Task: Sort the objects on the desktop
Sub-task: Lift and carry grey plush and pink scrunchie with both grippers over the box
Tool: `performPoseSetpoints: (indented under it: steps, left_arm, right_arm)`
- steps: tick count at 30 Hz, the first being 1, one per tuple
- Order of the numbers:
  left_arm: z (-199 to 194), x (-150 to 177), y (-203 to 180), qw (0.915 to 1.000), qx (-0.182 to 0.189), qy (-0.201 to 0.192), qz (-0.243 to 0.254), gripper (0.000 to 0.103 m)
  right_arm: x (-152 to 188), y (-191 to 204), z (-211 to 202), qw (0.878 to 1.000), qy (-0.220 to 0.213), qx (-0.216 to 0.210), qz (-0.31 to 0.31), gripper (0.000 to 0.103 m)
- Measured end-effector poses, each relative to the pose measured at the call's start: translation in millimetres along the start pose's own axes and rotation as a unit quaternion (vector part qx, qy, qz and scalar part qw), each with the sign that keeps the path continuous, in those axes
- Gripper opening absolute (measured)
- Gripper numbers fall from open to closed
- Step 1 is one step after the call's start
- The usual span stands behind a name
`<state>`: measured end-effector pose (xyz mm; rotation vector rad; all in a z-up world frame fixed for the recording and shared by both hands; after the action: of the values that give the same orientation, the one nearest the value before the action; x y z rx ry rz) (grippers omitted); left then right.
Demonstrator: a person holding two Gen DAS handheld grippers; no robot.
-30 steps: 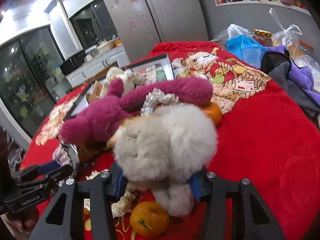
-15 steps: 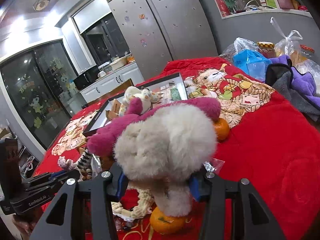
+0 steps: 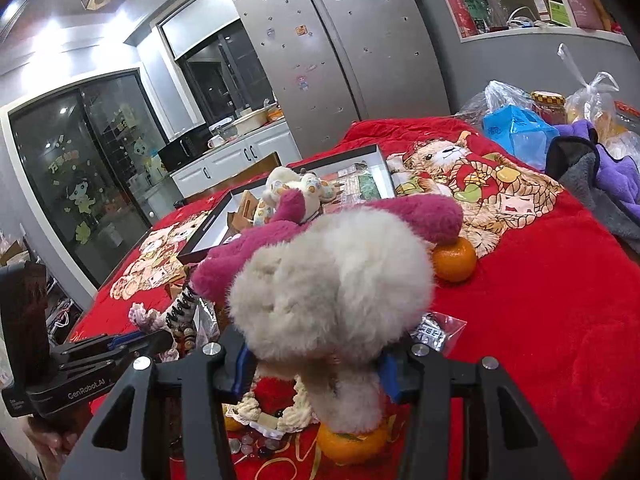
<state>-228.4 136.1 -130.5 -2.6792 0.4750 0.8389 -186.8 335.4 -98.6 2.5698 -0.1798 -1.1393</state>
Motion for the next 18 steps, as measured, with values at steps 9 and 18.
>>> performPoseSetpoints:
  steps: [9,18]
  left_arm:
    - [-17,-17,6,0.9997,0.008,-0.009,-0.019,0.021]
    - [-56,-62,13,0.9993,-0.007,-0.030,-0.020,0.021]
  right_arm:
    - [-14,26,-8,1.000,-0.005,-0.017,-0.017,0.050]
    - [-54,69,-35,0.999,-0.021,-0.027,-0.043,0.050]
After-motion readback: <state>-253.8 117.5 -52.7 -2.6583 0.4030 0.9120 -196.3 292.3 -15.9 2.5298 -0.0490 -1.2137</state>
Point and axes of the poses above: each gripper's, at about its wrist camera, not at the fingertips, and z roughly the way its jaws point, y to its left, x to its underside, the point moved 10 cm from there along z, roughly the way its jaws point, and after that the axes turned 7 degrees about y, right-handed, at the moved point
